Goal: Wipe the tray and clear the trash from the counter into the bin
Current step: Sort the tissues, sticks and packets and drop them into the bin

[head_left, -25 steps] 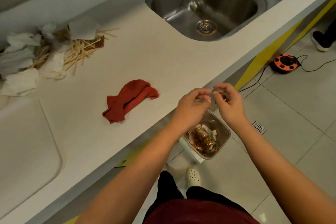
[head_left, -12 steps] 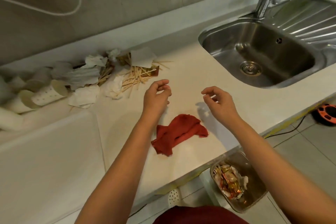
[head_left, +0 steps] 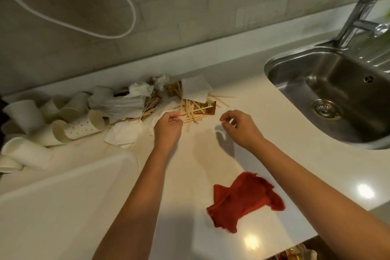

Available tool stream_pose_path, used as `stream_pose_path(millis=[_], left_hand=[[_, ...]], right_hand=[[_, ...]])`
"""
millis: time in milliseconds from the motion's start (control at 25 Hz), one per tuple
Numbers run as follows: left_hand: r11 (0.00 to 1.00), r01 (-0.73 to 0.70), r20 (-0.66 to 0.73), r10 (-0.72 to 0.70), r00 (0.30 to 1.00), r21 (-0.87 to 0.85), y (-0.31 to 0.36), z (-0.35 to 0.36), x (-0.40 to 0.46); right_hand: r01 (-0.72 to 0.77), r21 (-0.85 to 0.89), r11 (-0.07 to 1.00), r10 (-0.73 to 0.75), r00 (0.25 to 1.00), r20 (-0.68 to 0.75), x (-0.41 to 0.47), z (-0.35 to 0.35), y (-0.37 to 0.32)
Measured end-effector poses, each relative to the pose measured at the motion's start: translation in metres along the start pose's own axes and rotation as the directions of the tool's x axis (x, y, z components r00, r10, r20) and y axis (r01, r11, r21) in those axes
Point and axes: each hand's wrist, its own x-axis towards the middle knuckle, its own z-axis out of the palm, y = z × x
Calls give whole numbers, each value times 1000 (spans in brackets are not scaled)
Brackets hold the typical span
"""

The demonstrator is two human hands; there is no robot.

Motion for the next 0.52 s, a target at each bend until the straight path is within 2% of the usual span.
stream_pose_path(millis=[120, 200, 360, 440, 520], left_hand=[[980, -85, 46, 78, 996, 179, -5, 3, 18], [940, -158, 70, 144, 987, 303, -7, 7, 35], [713, -277, 135, 250, 959, 644, -15, 15, 53], [611, -304, 175, 263, 949, 731, -19, 13, 62], [563, -326, 214, 258, 942, 759, -23, 7, 70]], right_hand=[[76, -142, 987, -68, 996, 59, 35, 24, -19], [70, -252, 965, -49, 995, 89, 60, 43, -32], [-13, -540, 842, 68, 994, 82, 93, 74, -53], [-70, -586, 807, 132, 989, 64, 108, 87, -60], [-93, -590, 802, 155, 986, 55, 119, 94, -64]])
